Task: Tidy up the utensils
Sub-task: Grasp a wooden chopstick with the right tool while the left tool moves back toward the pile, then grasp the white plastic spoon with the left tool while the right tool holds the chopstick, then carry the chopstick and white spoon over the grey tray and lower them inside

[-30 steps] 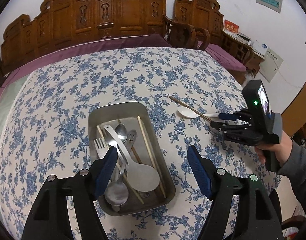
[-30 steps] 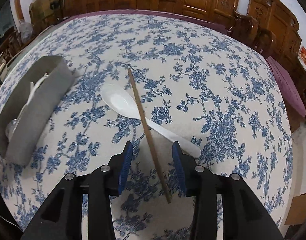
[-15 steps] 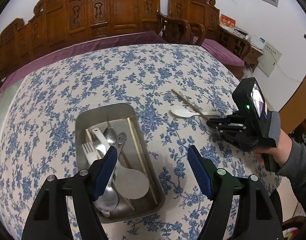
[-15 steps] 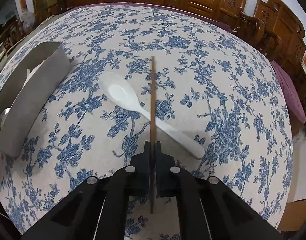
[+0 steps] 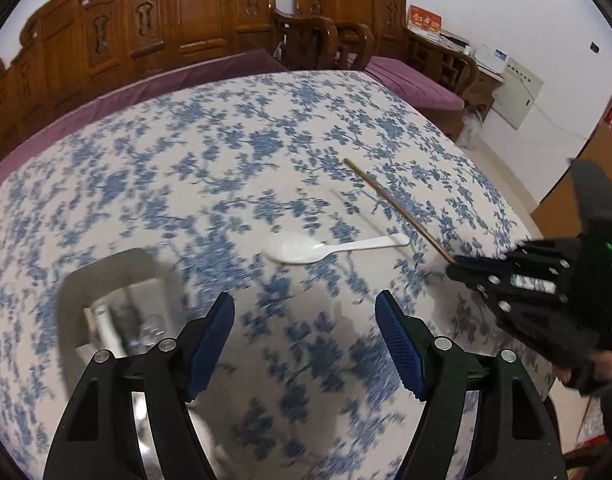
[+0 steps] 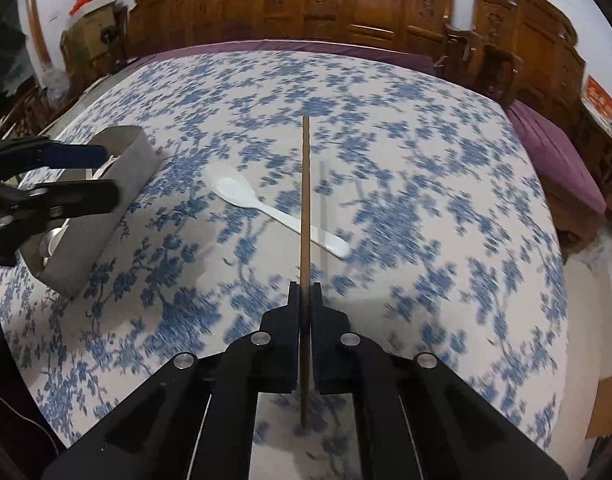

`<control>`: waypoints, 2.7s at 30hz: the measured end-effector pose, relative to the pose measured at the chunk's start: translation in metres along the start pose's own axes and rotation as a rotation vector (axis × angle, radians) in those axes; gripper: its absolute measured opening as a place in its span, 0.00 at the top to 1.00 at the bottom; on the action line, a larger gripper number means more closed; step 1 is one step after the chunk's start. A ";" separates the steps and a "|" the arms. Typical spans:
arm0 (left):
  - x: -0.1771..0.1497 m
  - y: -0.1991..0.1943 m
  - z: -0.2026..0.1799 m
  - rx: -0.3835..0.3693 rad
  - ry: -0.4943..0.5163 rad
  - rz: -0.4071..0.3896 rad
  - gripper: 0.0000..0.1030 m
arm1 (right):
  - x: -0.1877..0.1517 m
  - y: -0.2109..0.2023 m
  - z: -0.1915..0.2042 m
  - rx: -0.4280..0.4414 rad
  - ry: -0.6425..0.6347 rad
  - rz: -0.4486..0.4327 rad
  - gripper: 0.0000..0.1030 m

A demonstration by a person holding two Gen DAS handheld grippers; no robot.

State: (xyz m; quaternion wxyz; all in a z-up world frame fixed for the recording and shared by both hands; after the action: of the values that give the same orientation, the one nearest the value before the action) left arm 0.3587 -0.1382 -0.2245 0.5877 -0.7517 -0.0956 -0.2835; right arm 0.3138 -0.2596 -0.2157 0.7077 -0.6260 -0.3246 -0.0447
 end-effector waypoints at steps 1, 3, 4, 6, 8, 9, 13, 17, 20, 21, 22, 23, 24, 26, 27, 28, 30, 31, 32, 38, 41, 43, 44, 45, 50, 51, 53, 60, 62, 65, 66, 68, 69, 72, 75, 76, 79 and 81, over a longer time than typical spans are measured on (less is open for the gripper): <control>0.001 0.005 -0.001 -0.001 -0.008 0.004 0.32 | -0.003 -0.004 -0.004 -0.004 0.010 -0.003 0.94; 0.004 0.018 -0.004 -0.003 -0.030 0.016 0.32 | -0.009 -0.007 -0.011 -0.006 0.024 -0.005 0.94; 0.005 0.023 -0.003 0.001 -0.042 0.020 0.32 | -0.012 -0.010 -0.015 -0.006 0.034 -0.007 0.94; 0.009 0.035 -0.001 0.010 -0.068 0.026 0.32 | -0.017 -0.012 -0.019 -0.006 0.046 -0.013 0.94; 0.014 0.044 0.003 0.020 -0.083 0.033 0.32 | -0.022 -0.013 -0.022 -0.002 0.062 -0.018 0.94; 0.016 0.048 0.005 0.021 -0.089 0.038 0.32 | -0.023 -0.014 -0.023 0.000 0.065 -0.020 0.94; 0.026 0.065 0.012 0.043 -0.100 0.057 0.36 | -0.027 -0.016 -0.024 0.010 0.079 -0.030 0.94; 0.030 0.080 0.019 0.054 -0.116 0.083 0.55 | -0.027 -0.018 -0.023 0.022 0.087 -0.039 0.94; 0.030 0.091 0.025 0.069 -0.131 0.108 0.61 | -0.027 -0.018 -0.024 0.025 0.090 -0.042 0.94; 0.030 0.094 0.026 0.065 -0.137 0.114 0.62 | -0.026 -0.018 -0.024 0.027 0.091 -0.044 0.94; 0.030 0.097 0.027 0.060 -0.141 0.120 0.66 | -0.026 -0.019 -0.024 0.028 0.092 -0.045 0.94; 0.030 0.100 0.028 0.061 -0.145 0.128 0.70 | -0.026 -0.020 -0.024 0.031 0.093 -0.046 0.94; 0.030 0.101 0.029 0.057 -0.151 0.133 0.72 | -0.025 -0.020 -0.024 0.031 0.092 -0.047 0.94; 0.030 0.103 0.029 0.042 -0.156 0.138 0.83 | -0.025 -0.021 -0.024 0.030 0.091 -0.047 0.94; 0.030 0.103 0.028 0.039 -0.157 0.138 0.85 | -0.025 -0.021 -0.024 0.030 0.091 -0.047 0.94; 0.030 0.103 0.029 0.032 -0.160 0.136 0.87 | -0.025 -0.021 -0.023 0.029 0.091 -0.047 0.94; 0.031 0.099 0.029 0.011 -0.173 0.128 0.90 | -0.025 -0.021 -0.023 0.029 0.091 -0.046 0.94; 0.031 0.095 0.029 0.005 -0.173 0.117 0.92 | -0.025 -0.021 -0.023 0.029 0.091 -0.046 0.94; 0.032 0.092 0.028 0.003 -0.172 0.109 0.93 | -0.025 -0.021 -0.023 0.029 0.091 -0.047 0.94; 0.033 0.056 0.027 -0.002 -0.167 0.044 0.96 | -0.022 -0.028 -0.015 0.031 0.091 -0.056 0.94; 0.034 0.031 0.030 -0.005 -0.172 -0.005 0.97 | -0.017 -0.033 -0.006 0.036 0.089 -0.068 0.94; 0.032 0.010 0.032 0.007 -0.169 -0.047 0.97 | -0.013 -0.037 0.002 0.040 0.085 -0.077 0.94; 0.032 0.002 0.033 0.008 -0.170 -0.062 0.97 | -0.011 -0.038 0.006 0.041 0.082 -0.081 0.94; 0.031 -0.007 0.035 0.009 -0.173 -0.077 0.97 | -0.010 -0.040 0.010 0.043 0.079 -0.084 0.94; 0.025 -0.054 0.050 0.047 -0.187 -0.164 0.97 | 0.000 -0.048 0.032 0.056 0.059 -0.100 0.94; 0.024 -0.062 0.053 0.058 -0.189 -0.178 0.97 | 0.002 -0.050 0.036 0.058 0.055 -0.103 0.94; 0.020 -0.078 0.063 0.075 -0.200 -0.200 0.97 | 0.007 -0.052 0.046 0.067 0.048 -0.110 0.94; 0.000 -0.118 0.107 0.171 -0.238 -0.256 0.97 | 0.022 -0.054 0.082 0.106 0.030 -0.122 0.94; -0.007 -0.126 0.122 0.210 -0.251 -0.265 0.97 | 0.026 -0.054 0.094 0.116 0.020 -0.123 0.94; -0.017 -0.131 0.140 0.253 -0.271 -0.268 0.97 | 0.032 -0.052 0.111 0.132 0.006 -0.122 0.94; -0.020 -0.131 0.147 0.273 -0.276 -0.268 0.97 | 0.034 -0.051 0.117 0.138 0.002 -0.121 0.94; -0.025 -0.131 0.158 0.305 -0.290 -0.266 0.97 | 0.037 -0.049 0.126 0.148 -0.001 -0.118 0.94; -0.026 -0.131 0.162 0.317 -0.293 -0.266 0.97 | 0.038 -0.047 0.131 0.153 -0.003 -0.116 0.94; -0.029 -0.126 0.171 0.370 -0.285 -0.269 0.97 | 0.042 -0.045 0.143 0.160 -0.014 -0.111 0.94; -0.030 -0.116 0.176 0.417 -0.269 -0.264 0.97 | 0.044 -0.043 0.149 0.167 -0.017 -0.106 0.94; -0.030 -0.111 0.178 0.430 -0.266 -0.256 0.97 | 0.045 -0.042 0.150 0.168 -0.018 -0.104 0.94; -0.031 -0.099 0.177 0.442 -0.261 -0.234 0.97 | 0.046 -0.039 0.153 0.169 -0.015 -0.097 0.94; -0.033 -0.093 0.174 0.447 -0.249 -0.224 0.97 | 0.047 -0.038 0.154 0.172 -0.012 -0.095 0.94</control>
State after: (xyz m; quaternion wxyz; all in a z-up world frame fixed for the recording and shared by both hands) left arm 0.3417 0.0587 -0.1909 0.6876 -0.6173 -0.3097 -0.2240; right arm 0.2710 -0.1109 -0.1582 0.7540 -0.5471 -0.3605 -0.0464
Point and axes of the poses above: each gripper's, at about its wrist camera, not at the fingertips, and y roughly the way its jaws point, z to its left, x to its top, the point moved 6 cm from there along y, roughly the way its jaws point, and after that the axes turned 4 degrees about -y, right-handed, at the moved point
